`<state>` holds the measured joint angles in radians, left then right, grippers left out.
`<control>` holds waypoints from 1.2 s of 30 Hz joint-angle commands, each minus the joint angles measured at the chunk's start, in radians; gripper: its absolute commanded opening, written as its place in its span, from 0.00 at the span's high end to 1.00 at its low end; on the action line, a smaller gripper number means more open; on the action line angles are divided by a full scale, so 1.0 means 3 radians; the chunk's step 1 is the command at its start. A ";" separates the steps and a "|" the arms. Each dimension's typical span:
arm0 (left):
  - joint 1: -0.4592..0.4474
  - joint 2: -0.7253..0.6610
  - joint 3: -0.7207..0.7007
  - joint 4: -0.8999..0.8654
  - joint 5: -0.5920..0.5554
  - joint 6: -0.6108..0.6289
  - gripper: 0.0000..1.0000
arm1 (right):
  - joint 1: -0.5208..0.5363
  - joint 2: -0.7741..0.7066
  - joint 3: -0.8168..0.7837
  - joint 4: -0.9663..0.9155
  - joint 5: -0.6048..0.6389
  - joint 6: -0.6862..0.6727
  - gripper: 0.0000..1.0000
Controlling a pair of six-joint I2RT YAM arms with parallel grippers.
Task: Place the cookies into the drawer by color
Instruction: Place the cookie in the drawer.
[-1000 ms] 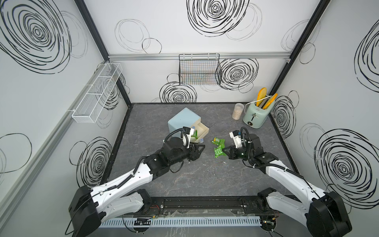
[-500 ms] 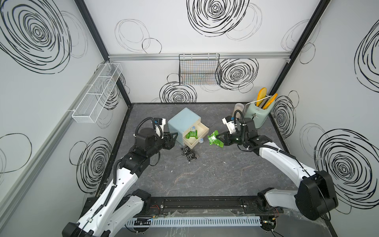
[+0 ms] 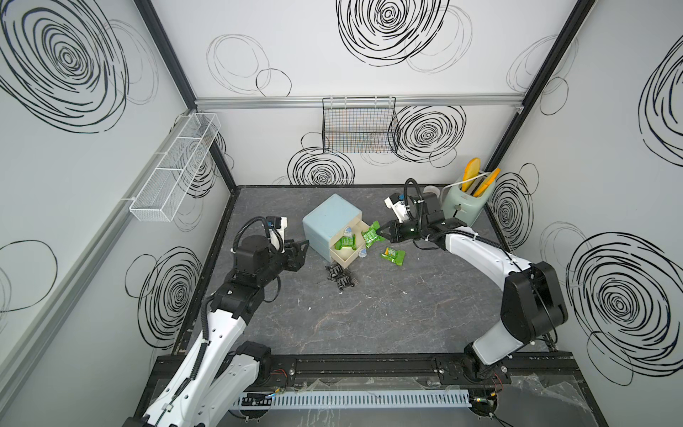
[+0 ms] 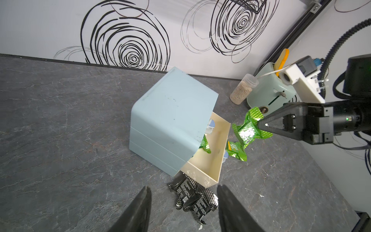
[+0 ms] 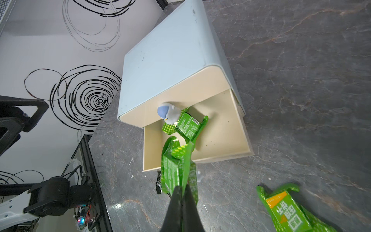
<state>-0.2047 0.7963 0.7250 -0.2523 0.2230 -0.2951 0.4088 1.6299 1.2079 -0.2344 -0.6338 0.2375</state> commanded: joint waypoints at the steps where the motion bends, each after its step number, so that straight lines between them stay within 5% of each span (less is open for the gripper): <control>1: 0.0081 -0.0043 -0.0044 0.0166 0.0064 0.0039 0.43 | -0.0004 0.0120 0.0196 -0.0098 -0.0032 0.0032 1.00; 36: 0.0292 0.0065 -0.0095 0.0219 0.0374 -0.0034 0.43 | 0.0140 0.1015 0.0903 -0.0246 0.0064 0.0189 1.00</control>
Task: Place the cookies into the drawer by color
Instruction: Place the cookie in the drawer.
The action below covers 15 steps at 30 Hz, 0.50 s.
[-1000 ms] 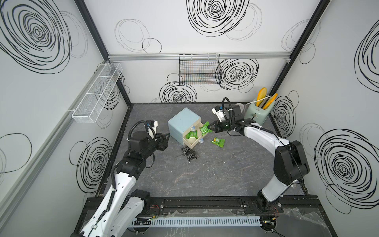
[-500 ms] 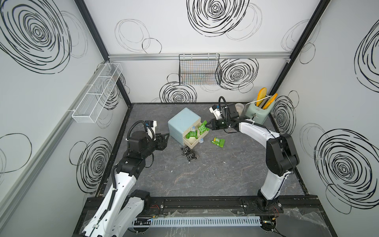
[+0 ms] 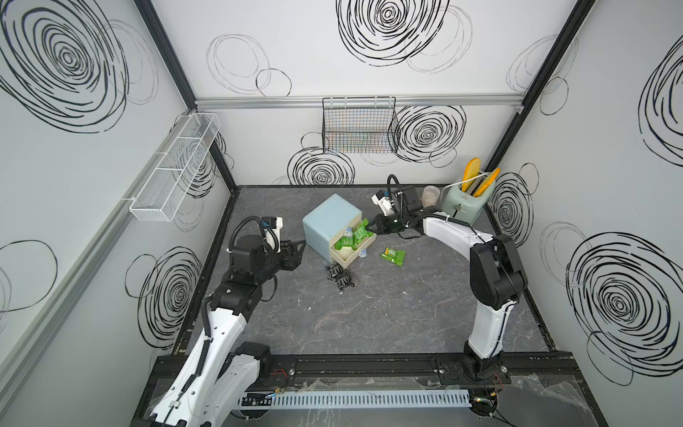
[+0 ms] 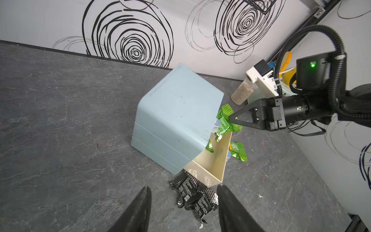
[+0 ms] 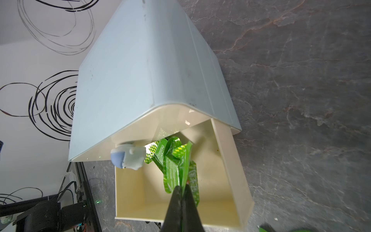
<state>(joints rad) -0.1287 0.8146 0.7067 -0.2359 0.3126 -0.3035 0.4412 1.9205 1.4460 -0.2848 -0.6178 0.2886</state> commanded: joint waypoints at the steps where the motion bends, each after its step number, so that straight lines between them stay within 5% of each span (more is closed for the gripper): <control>1: 0.0040 0.0007 -0.0034 0.0168 0.0086 -0.0007 0.43 | 0.0038 0.0054 0.0113 -0.0071 0.0021 0.0030 1.00; 15: 0.0068 0.0020 -0.0044 0.0182 0.0145 -0.0025 0.42 | 0.0073 0.0174 0.0226 -0.0083 0.0050 0.0066 0.93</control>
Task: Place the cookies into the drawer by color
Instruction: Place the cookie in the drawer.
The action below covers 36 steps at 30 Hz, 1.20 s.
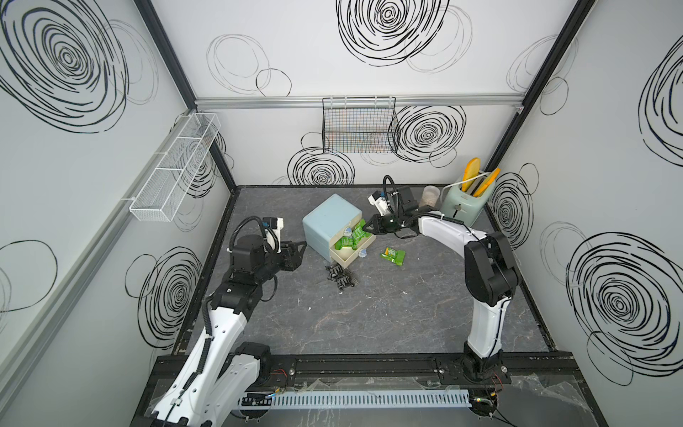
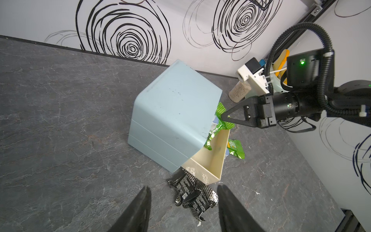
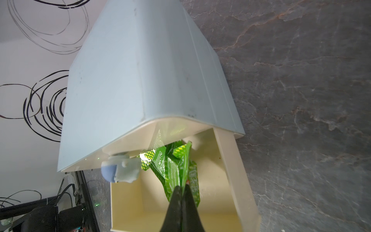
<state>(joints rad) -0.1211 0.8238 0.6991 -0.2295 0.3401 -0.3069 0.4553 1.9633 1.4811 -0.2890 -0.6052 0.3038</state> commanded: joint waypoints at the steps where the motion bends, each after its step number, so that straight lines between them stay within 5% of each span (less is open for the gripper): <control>1: 0.0041 -0.0010 -0.0019 0.0165 0.0059 -0.0015 0.42 | 0.0024 0.0040 0.0111 -0.0070 0.0012 0.0018 0.92; 14: 0.0053 -0.0021 -0.0024 0.0170 0.0068 -0.0020 0.42 | 0.0042 -0.0108 0.0156 -0.0049 0.0127 -0.0003 0.55; 36: 0.0066 -0.0021 -0.0029 0.0172 0.0087 -0.0027 0.42 | -0.0139 -0.0772 -0.0575 0.0155 0.1065 -0.0160 0.37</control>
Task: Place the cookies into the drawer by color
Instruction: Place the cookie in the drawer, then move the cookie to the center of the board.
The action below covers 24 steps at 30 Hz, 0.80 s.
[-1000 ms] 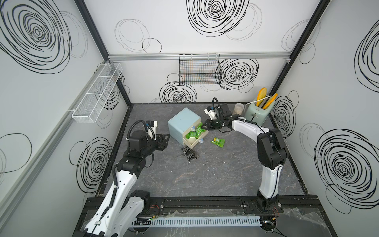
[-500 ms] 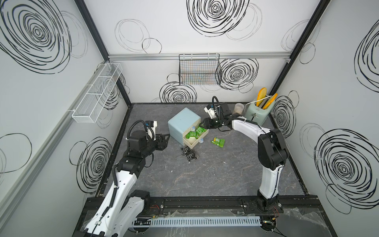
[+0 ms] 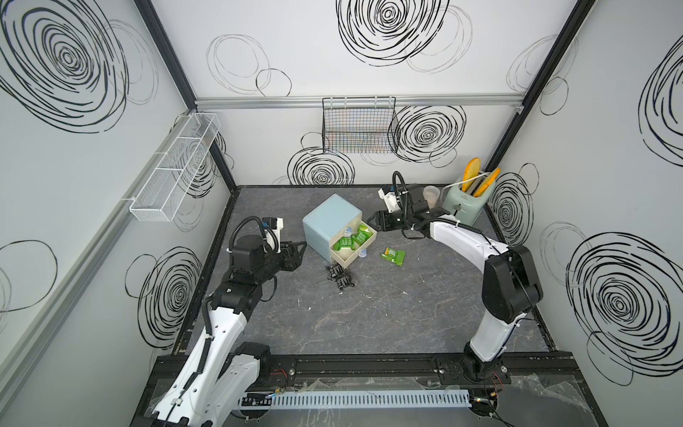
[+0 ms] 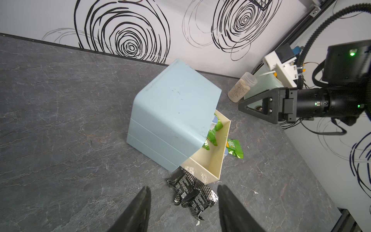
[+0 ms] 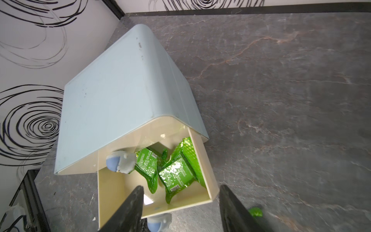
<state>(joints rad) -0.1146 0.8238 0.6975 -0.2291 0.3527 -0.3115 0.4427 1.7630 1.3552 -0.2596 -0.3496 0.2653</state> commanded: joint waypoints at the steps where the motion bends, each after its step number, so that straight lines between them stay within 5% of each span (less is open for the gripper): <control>1: 0.0045 -0.0023 -0.0029 0.0170 0.0048 -0.0012 0.42 | -0.0128 -0.0124 -0.0218 0.0072 0.0227 -0.0029 0.37; 10: 0.0045 -0.0018 -0.0030 0.0170 0.0052 -0.0013 0.42 | -0.0368 -0.0070 -0.0672 0.0183 0.0223 -0.0005 0.36; 24: 0.0050 -0.0015 -0.0037 0.0170 0.0057 -0.0018 0.42 | -0.0352 0.0597 -0.0373 0.0119 0.0058 -0.0238 0.43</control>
<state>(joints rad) -0.1101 0.8238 0.6937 -0.2287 0.3576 -0.3130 0.3305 1.9232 1.2068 -0.2108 -0.3111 0.2237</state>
